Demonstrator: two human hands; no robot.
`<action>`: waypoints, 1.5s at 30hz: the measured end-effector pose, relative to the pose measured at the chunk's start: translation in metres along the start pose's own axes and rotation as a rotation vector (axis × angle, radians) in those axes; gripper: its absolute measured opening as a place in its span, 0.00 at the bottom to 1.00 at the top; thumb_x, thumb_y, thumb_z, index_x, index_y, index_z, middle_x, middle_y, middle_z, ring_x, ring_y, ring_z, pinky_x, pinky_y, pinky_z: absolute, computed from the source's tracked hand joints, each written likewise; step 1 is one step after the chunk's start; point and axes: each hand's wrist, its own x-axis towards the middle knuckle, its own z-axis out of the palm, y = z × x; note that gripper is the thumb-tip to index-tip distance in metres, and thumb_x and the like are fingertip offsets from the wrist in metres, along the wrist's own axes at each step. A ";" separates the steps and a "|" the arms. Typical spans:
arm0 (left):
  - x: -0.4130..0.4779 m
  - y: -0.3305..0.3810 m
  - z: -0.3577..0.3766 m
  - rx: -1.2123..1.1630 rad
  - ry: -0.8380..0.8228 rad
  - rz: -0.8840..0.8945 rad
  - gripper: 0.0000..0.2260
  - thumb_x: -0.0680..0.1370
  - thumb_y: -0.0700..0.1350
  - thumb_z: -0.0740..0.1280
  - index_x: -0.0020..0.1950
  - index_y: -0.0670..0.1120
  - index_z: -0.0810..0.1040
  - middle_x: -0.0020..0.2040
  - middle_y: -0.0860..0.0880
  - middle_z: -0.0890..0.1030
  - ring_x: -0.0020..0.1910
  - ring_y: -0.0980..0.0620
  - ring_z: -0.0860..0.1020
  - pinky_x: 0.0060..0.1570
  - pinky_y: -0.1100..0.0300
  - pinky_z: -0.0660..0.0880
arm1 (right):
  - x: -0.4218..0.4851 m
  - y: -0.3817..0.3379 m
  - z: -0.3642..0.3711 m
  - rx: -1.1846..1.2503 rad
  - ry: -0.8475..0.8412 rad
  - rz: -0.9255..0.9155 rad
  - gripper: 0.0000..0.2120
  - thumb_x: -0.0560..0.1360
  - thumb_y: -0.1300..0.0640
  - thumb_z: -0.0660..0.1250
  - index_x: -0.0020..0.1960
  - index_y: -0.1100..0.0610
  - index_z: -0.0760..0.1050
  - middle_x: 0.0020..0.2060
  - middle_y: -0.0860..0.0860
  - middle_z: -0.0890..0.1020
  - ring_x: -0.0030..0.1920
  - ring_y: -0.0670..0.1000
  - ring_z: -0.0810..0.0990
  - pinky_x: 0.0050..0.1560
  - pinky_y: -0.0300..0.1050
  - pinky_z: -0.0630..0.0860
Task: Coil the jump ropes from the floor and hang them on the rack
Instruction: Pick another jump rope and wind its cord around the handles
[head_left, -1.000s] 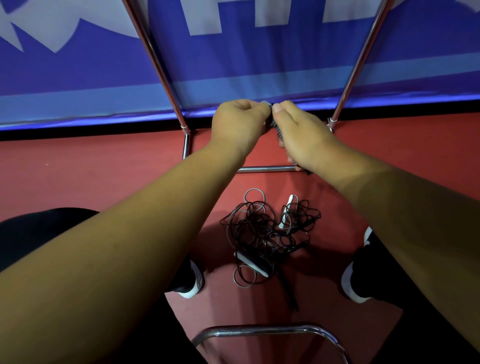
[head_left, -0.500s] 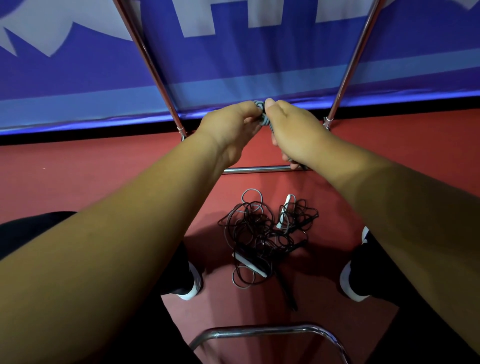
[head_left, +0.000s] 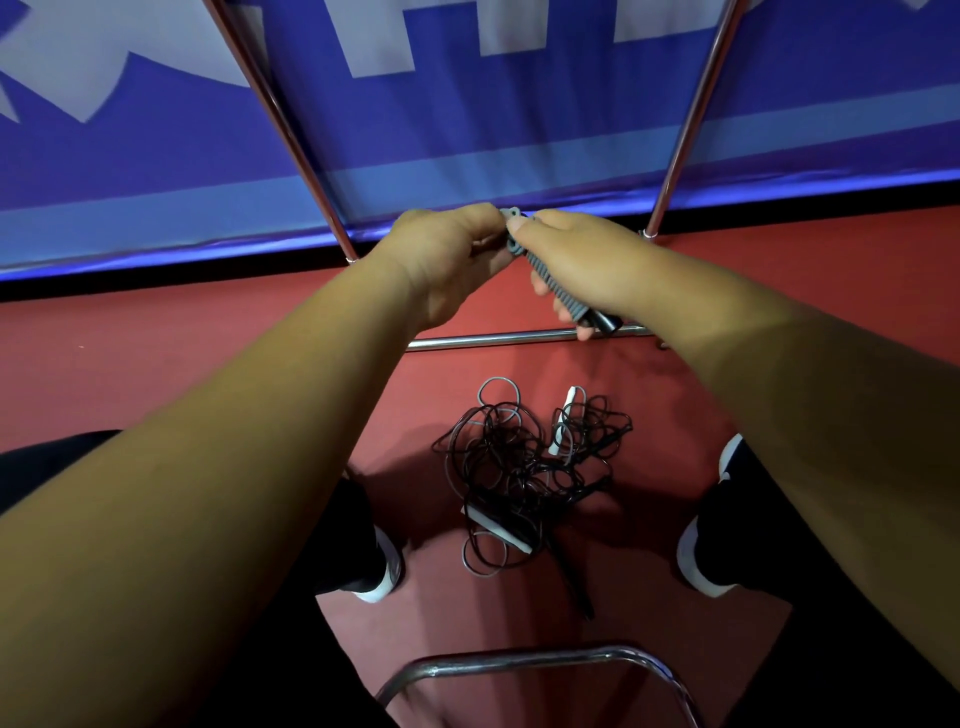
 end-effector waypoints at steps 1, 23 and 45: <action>-0.001 0.002 -0.001 0.069 -0.012 0.018 0.01 0.78 0.31 0.71 0.48 0.34 0.82 0.42 0.39 0.86 0.43 0.46 0.86 0.51 0.55 0.84 | 0.000 0.001 -0.001 0.016 -0.029 0.011 0.22 0.85 0.37 0.57 0.61 0.55 0.74 0.44 0.56 0.80 0.30 0.55 0.78 0.33 0.57 0.82; -0.012 0.030 -0.008 1.108 -0.154 0.583 0.01 0.79 0.42 0.73 0.48 0.45 0.84 0.40 0.55 0.84 0.37 0.63 0.78 0.42 0.70 0.74 | 0.005 0.010 -0.015 -0.093 -0.125 0.001 0.17 0.79 0.37 0.71 0.48 0.50 0.75 0.34 0.52 0.78 0.27 0.54 0.75 0.29 0.49 0.78; -0.016 0.037 -0.002 0.903 -0.119 0.443 0.05 0.83 0.38 0.64 0.48 0.42 0.77 0.36 0.46 0.78 0.33 0.52 0.79 0.42 0.49 0.86 | 0.006 0.020 -0.005 -0.300 -0.047 -0.122 0.14 0.76 0.45 0.75 0.39 0.53 0.79 0.24 0.48 0.77 0.23 0.47 0.75 0.25 0.37 0.71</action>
